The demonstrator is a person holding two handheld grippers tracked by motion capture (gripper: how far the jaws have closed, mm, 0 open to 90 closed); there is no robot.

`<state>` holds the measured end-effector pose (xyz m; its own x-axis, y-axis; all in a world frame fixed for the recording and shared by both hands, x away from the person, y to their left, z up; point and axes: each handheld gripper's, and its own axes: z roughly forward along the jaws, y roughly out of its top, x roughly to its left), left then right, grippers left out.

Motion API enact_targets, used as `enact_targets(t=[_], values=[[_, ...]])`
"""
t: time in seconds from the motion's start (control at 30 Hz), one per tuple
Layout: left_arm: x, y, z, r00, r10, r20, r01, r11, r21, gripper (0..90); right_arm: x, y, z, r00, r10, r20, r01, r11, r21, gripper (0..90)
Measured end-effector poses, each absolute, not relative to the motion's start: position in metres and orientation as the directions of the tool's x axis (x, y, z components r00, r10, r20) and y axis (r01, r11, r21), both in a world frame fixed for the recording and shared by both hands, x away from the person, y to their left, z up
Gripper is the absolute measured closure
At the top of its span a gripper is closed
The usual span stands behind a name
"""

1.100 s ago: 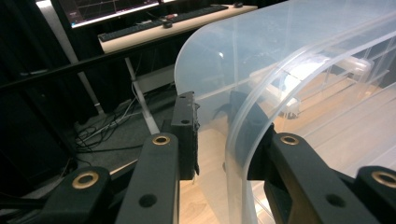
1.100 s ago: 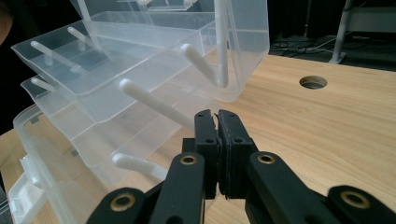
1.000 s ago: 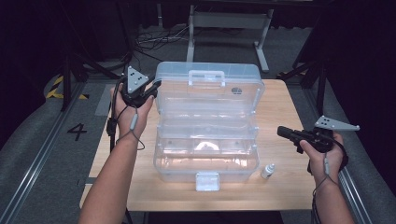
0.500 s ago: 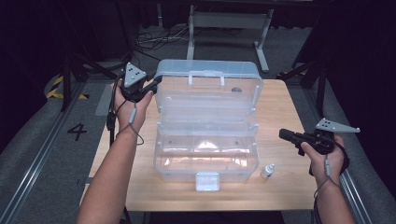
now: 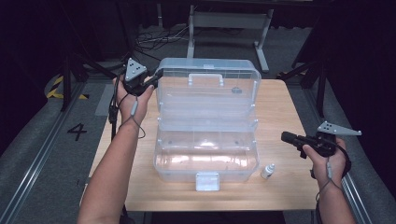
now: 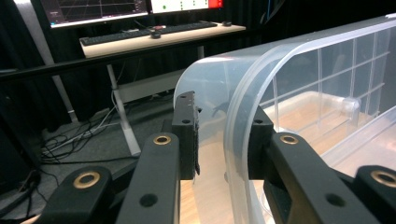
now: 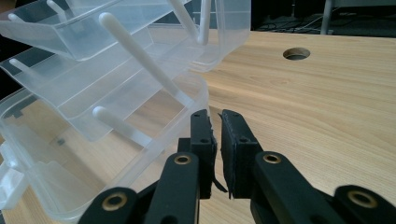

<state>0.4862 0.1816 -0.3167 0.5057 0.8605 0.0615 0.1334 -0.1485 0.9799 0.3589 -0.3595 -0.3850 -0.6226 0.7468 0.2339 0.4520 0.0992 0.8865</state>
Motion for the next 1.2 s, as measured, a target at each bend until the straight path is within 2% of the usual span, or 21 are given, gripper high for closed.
enact_targets(t=[0.53, 0.83, 1.2], values=[[0.504, 0.183, -0.325, 0.516, 0.852, 0.087, 0.098, -0.159, 0.982, 73.0, 0.361, -0.361, -0.389, -0.615, 0.750, 0.241, 0.464, 0.098, 0.880, 83.5], [0.516, 0.182, -0.331, 0.514, 0.853, 0.092, 0.110, -0.172, 0.979, 73.6, 0.362, -0.363, -0.391, -0.608, 0.755, 0.244, 0.470, 0.096, 0.877, 83.3], [0.536, 0.181, -0.345, 0.509, 0.858, 0.062, 0.121, -0.143, 0.982, 75.5, 0.364, -0.371, -0.393, -0.593, 0.764, 0.255, 0.480, 0.081, 0.873, 83.2]])
